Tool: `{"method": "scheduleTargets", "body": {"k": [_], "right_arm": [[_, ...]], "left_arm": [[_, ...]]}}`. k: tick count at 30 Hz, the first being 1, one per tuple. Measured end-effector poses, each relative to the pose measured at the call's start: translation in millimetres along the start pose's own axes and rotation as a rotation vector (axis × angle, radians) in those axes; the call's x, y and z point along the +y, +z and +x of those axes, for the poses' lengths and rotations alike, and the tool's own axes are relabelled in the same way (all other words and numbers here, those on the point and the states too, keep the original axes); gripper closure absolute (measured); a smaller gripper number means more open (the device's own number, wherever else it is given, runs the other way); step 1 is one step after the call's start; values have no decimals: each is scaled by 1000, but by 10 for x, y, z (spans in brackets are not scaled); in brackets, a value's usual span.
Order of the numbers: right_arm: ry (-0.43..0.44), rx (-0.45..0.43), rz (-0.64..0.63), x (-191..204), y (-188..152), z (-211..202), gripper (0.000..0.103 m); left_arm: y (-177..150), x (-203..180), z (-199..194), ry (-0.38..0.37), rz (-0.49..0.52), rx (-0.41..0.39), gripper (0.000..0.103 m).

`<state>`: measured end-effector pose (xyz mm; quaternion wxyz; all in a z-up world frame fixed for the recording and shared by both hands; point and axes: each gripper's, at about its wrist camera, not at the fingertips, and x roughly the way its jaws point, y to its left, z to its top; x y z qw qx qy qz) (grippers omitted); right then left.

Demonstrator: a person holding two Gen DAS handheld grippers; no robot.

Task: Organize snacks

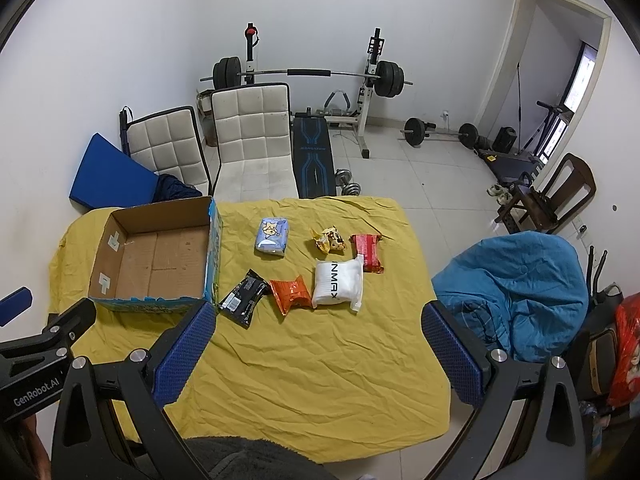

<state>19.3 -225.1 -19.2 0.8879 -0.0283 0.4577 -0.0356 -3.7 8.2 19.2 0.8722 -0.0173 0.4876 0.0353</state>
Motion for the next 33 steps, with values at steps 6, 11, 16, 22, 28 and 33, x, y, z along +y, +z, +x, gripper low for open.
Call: {"method": "scheduleTargets", "body": {"k": [6, 11, 16, 22, 28, 33], "right_arm": [[-2, -5, 1, 4, 9, -11, 0], [0, -1, -2, 14, 27, -23, 0], [0, -3, -2, 16, 34, -30, 0], [0, -3, -3, 20, 46, -38, 0], [0, 0, 0, -2, 56, -54, 0], [0, -4, 0, -3, 44, -58, 0]], "left_arm": [[-18, 32, -32, 5, 0, -8, 0], [-33, 33, -35, 6, 0, -9, 0], [-47, 52, -43, 10, -1, -12, 0], [-50, 62, -40, 13, -3, -14, 0], [-53, 82, -36, 12, 2, -9, 0], [-57, 78, -36, 12, 1, -10, 0]]}}
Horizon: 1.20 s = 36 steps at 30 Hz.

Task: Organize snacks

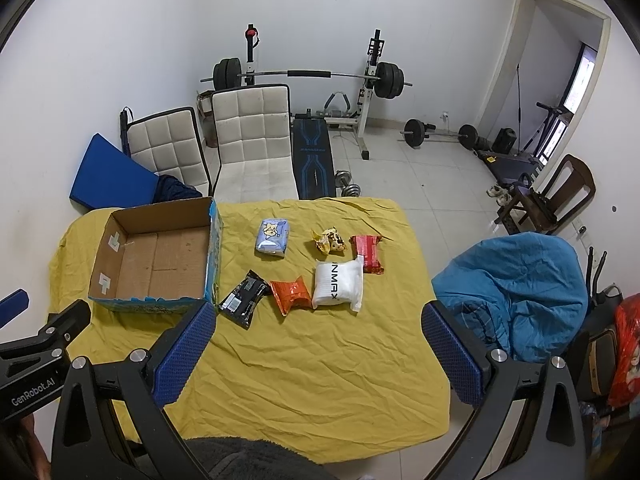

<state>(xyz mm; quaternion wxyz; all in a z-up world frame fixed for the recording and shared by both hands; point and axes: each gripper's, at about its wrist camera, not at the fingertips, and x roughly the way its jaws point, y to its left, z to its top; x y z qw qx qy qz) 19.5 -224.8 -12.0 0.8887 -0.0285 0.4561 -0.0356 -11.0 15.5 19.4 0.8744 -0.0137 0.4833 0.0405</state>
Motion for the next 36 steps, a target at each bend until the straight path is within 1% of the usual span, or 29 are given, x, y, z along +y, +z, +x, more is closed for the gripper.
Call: {"method": "scheduleTargets", "body": {"k": [18, 23, 27, 30, 32, 33, 36], "right_arm": [[8, 9, -3, 17, -21, 60, 0], [18, 40, 14, -32, -47, 257, 0], [1, 78, 49, -220, -34, 555, 0], [-16, 114, 83, -436, 27, 868, 0], [-19, 147, 102, -590, 82, 1150, 0], [-15, 161, 112, -677, 108, 1357, 0], [-11, 202, 115, -875, 196, 1959, 0]], "left_arm": [[-21, -44, 53, 0, 1, 15, 0], [18, -127, 176, -1, 11, 27, 0], [166, -293, 444, -13, 34, 47, 0], [309, -467, 757, -17, 63, 68, 0], [397, -594, 1039, -28, 78, 102, 0], [428, -652, 1184, -29, 86, 121, 0], [485, -897, 1759, -39, 112, 220, 0]]}}
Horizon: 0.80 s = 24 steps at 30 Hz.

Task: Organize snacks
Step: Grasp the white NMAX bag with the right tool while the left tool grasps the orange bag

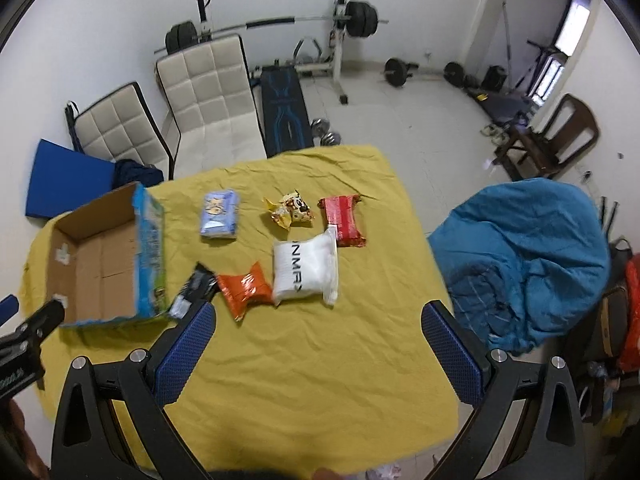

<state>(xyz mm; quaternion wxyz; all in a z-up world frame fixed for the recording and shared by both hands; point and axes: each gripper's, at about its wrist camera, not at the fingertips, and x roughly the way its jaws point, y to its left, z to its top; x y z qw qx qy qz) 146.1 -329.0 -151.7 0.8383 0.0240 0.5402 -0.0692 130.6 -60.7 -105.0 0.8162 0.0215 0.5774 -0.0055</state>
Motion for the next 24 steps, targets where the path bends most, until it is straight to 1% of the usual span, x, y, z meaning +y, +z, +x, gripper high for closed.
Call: {"method": "scheduleTargets", "body": {"k": [1, 3, 4, 5, 6, 7, 9, 10, 12, 13, 15, 16, 17, 19, 21, 24], "right_arm": [[-12, 28, 1, -45, 78, 299, 0], [-4, 86, -14, -61, 206, 839, 0], [-3, 135, -18, -60, 267, 1203, 0], [1, 175, -21, -55, 303, 1505, 0], [6, 201, -23, -39, 329, 1752, 0], [8, 240, -27, -17, 355, 2073, 0], [7, 301, -41, 43, 374, 2535, 0], [8, 337, -50, 93, 368, 2770, 0], [17, 393, -56, 168, 331, 3141, 0], [24, 415, -60, 213, 311, 3277, 0], [33, 452, -55, 250, 261, 3509, 0], [17, 444, -75, 267, 243, 3557, 1], [18, 430, -83, 261, 231, 3553, 3], [36, 422, -94, 219, 198, 3539, 11], [54, 439, -77, 103, 181, 3498, 13], [35, 453, -40, -147, 157, 3480, 14]], "left_arm": [[41, -56, 167, 0, 6, 35, 0], [105, -186, 471, -29, 16, 83, 0], [141, -264, 682, -21, 22, 124, 0], [163, -315, 815, -28, 26, 151, 0], [191, -391, 1017, -50, 27, 182, 0], [206, -421, 1146, -43, 24, 205, 1], [233, -498, 1412, -56, 12, 251, 3], [256, -502, 1521, -51, 7, 270, 5], [259, -518, 1687, -55, -11, 300, 5], [260, -523, 1778, -52, -23, 321, 5], [268, -550, 1866, -55, -34, 334, 5], [273, -574, 1905, -45, -36, 342, 5], [282, -579, 1943, -46, -38, 347, 5], [308, -611, 2041, -61, -40, 362, 5], [298, -659, 2127, -79, -46, 381, 5], [303, -710, 2341, -98, -75, 427, 5]]}}
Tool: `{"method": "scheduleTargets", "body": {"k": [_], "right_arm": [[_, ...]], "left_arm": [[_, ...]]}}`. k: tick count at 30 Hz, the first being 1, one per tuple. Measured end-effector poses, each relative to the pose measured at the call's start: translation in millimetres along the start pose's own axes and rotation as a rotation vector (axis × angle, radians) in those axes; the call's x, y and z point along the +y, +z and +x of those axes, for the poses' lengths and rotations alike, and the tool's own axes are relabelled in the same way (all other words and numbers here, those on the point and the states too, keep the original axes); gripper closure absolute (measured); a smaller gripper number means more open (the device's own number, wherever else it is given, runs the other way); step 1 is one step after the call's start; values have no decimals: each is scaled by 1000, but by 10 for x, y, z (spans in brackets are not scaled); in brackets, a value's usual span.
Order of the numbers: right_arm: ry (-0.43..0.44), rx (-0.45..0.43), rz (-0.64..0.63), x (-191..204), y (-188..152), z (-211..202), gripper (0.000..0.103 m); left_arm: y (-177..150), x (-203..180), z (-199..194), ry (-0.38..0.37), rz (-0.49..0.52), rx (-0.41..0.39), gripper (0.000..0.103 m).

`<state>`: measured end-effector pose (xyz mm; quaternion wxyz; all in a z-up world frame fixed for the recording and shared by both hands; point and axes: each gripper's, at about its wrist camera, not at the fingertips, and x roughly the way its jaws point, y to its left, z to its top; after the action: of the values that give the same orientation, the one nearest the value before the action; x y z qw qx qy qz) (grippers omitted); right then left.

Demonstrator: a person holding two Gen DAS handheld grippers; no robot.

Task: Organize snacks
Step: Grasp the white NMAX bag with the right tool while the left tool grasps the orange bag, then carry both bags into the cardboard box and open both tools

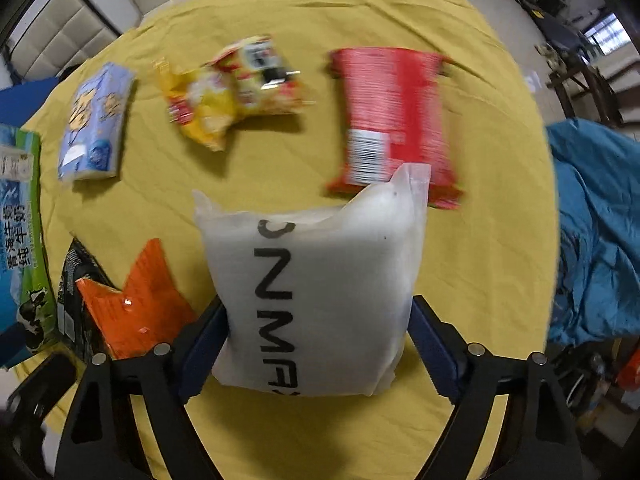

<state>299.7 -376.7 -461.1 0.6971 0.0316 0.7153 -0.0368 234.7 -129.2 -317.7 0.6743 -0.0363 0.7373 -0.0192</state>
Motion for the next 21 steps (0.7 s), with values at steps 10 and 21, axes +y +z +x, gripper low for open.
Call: {"method": "scheduleTargets", "body": {"k": [10, 21], "right_arm": [[7, 22, 67, -463, -33, 182, 14], [-26, 19, 45, -222, -133, -27, 29]], "left_arm": [[277, -113, 714, -80, -78, 155, 10], [213, -346, 759, -37, 4, 76, 54]]}}
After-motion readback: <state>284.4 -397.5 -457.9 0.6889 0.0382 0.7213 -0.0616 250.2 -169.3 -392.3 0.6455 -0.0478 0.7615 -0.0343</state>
